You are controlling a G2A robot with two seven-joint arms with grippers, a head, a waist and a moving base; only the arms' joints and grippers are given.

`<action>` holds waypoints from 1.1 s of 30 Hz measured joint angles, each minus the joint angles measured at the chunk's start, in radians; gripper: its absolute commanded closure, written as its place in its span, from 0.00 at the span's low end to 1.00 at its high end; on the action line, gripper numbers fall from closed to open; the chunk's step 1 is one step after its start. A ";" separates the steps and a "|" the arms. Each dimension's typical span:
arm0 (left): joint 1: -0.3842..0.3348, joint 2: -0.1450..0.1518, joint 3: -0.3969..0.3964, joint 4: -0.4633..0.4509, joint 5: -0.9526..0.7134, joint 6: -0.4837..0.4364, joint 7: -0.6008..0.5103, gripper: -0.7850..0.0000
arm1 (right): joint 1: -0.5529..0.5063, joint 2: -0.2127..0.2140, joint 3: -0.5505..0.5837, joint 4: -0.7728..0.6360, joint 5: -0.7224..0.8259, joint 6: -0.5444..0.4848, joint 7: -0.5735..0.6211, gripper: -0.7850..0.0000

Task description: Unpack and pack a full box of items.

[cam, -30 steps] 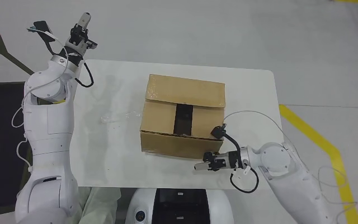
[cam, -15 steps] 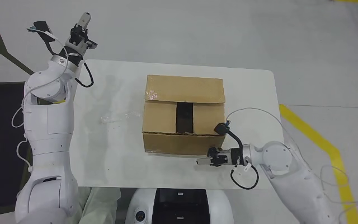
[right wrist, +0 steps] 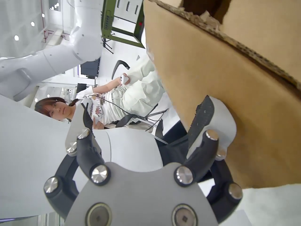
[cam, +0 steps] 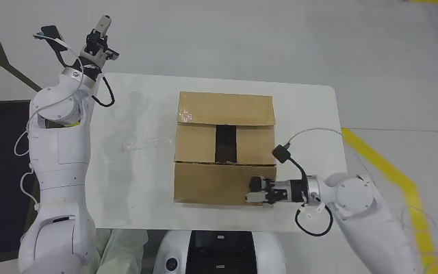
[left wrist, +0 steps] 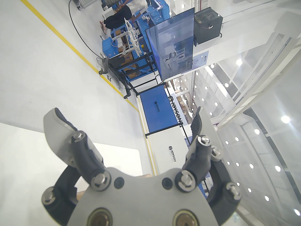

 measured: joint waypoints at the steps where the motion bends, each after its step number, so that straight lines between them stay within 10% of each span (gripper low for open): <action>1: 0.000 0.000 0.000 0.000 0.000 0.000 0.000 0.00 | -0.002 0.001 0.012 -0.002 0.023 0.000 -0.012 0.00; 33: 0.000 0.000 0.000 0.000 0.000 0.000 0.000 0.00 | -0.046 0.021 0.282 0.091 0.150 0.046 -0.336 0.00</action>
